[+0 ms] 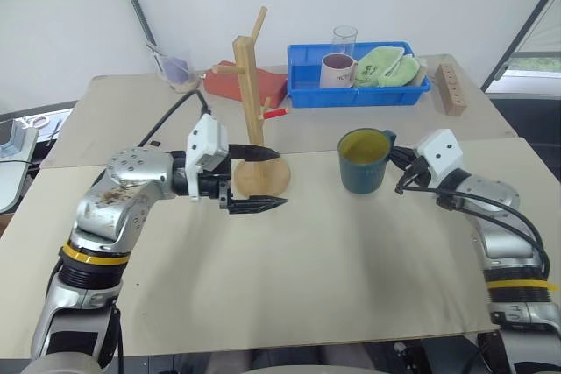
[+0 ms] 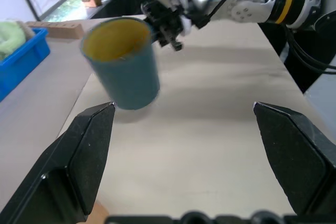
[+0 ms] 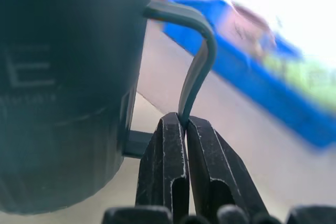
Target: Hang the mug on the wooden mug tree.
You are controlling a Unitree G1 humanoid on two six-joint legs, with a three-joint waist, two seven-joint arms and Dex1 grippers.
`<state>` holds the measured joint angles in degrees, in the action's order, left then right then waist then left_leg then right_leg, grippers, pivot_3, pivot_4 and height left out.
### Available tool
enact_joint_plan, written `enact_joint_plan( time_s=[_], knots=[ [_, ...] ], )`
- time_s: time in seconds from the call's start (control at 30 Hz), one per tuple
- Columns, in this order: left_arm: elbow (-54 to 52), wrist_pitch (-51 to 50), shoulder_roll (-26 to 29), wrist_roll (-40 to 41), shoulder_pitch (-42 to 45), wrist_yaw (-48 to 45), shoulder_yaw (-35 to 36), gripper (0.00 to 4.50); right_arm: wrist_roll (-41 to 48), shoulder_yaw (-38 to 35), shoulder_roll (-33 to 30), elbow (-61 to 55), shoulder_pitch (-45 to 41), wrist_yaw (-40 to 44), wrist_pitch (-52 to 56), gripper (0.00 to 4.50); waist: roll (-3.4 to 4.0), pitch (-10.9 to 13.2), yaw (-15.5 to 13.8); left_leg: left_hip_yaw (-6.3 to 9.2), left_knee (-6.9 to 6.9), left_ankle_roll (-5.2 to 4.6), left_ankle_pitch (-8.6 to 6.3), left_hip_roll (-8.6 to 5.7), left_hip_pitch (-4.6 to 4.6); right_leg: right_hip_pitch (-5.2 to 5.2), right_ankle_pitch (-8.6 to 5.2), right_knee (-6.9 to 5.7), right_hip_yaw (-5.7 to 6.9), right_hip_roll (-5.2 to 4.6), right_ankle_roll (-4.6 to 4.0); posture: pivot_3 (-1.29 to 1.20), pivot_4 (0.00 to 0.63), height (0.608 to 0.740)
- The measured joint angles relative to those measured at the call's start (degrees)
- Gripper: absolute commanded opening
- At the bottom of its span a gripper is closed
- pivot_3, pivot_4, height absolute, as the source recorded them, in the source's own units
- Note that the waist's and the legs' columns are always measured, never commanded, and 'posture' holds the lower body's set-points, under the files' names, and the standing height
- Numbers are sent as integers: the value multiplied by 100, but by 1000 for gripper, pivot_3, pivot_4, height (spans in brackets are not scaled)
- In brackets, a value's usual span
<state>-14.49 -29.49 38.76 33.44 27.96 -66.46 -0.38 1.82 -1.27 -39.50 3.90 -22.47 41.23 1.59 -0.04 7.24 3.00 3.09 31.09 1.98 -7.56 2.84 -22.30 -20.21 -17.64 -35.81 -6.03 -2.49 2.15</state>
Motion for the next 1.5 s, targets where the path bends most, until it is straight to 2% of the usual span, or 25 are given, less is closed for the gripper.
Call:
enact_joint_plan(
  time_s=[0.17, 0.37, 0.5, 0.83, 1.33, 1.37, 1.5],
  knots=[
    [-101, -297, 197, 555, -442, 159, 794, 4500, -431, 520, -471, -279, -686, 548, -560, 25, -5, 4, 15, -4, 0, 1, -1, 0, 12, -8, -1, 2, -3, -2, -2, 0, 150, 734],
    [-121, -458, 442, 783, -722, 393, 1359, 4500, -824, 1055, -530, 149, -2081, 1044, -1461, 25, -17, 14, 26, -8, -2, 1, -1, 1, 16, -8, -3, 4, -5, -4, -6, 0, 150, 734],
    [-214, -458, 440, 868, -774, 520, 1371, 4500, -909, 1392, -282, 646, -2944, 1349, -1938, 25, -21, 18, 22, -9, -13, 1, -1, 2, 18, -7, -3, 4, -5, -3, -6, 0, 150, 734],
    [-446, -607, 370, 1168, -751, 841, 1365, 4500, -1116, 1915, 304, 2073, -4099, 1857, -2770, 25, -15, 15, -9, -9, -23, 0, 0, 4, 24, -4, -2, -7, -7, 0, -7, 0, 150, 734],
    [-654, -570, 349, 1165, -882, 1076, 1276, 4500, -1693, 2248, 999, 4223, -5101, 1715, -3750, 25, -11, 15, 8, -9, -24, 0, 0, 4, 27, 2, -2, -16, -9, 0, -9, 0, 150, 734],
    [-659, -565, 347, 1164, -890, 1081, 1276, 4500, -1699, 2249, 1029, 4301, -5115, 1713, -3779, 797, -11, 15, 10, -9, -24, 0, 0, 4, 27, 2, -2, -17, -9, 1, -9, 0, 150, 734],
    [-708, -549, 332, 1164, -961, 1096, 1276, 4500, -1714, 2250, 1090, 4499, -5164, 1711, -3890, 2142, -10, 14, 20, -9, -25, 0, 0, 4, 26, 5, -2, -20, -10, 1, -8, 0, 150, 734]
  ],
)
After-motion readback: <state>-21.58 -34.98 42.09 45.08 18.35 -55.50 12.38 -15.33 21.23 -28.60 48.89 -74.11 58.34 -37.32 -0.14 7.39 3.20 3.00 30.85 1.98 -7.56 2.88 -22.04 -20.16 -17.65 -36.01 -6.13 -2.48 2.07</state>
